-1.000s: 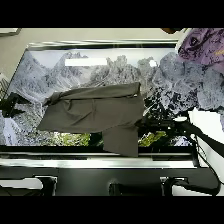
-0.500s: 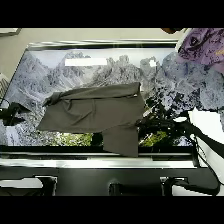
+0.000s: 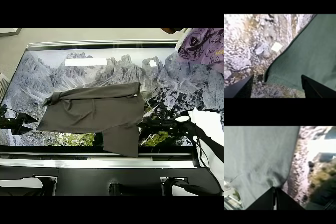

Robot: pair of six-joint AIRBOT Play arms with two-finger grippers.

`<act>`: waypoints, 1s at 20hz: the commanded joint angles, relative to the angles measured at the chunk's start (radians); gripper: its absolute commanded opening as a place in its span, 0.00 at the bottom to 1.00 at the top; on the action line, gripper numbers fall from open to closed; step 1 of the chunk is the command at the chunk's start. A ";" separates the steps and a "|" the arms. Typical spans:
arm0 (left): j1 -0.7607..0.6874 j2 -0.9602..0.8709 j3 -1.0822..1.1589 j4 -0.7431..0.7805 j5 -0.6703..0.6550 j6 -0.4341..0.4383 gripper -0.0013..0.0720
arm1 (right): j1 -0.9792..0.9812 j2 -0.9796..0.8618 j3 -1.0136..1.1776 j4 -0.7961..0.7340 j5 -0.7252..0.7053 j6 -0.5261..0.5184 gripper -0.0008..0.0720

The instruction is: Fold the clothes and pants, and hang the long-sleeved shirts on hangers.

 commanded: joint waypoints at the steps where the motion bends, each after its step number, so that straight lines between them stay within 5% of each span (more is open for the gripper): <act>1: -0.007 -0.012 -0.023 -0.005 0.004 0.013 0.93 | 0.000 0.005 0.001 -0.001 0.017 0.008 0.06; 8: -0.069 -0.069 -0.023 -0.004 0.012 0.010 0.78 | 0.000 0.005 0.001 0.000 0.042 0.018 0.06; 10: -0.082 -0.079 -0.023 -0.005 0.012 0.010 0.29 | 0.000 0.011 0.001 -0.001 0.044 0.021 0.06; 12: -0.086 -0.078 -0.023 -0.005 0.011 0.010 0.04 | 0.000 0.036 0.001 -0.002 0.035 0.022 0.06; 16: -0.095 -0.050 -0.001 -0.079 0.011 0.012 0.04 | 0.000 0.114 0.065 -0.039 0.030 0.065 0.06; 20: -0.188 0.032 0.156 -0.117 0.013 0.005 0.04 | 0.000 0.119 0.353 -0.164 0.075 0.142 0.06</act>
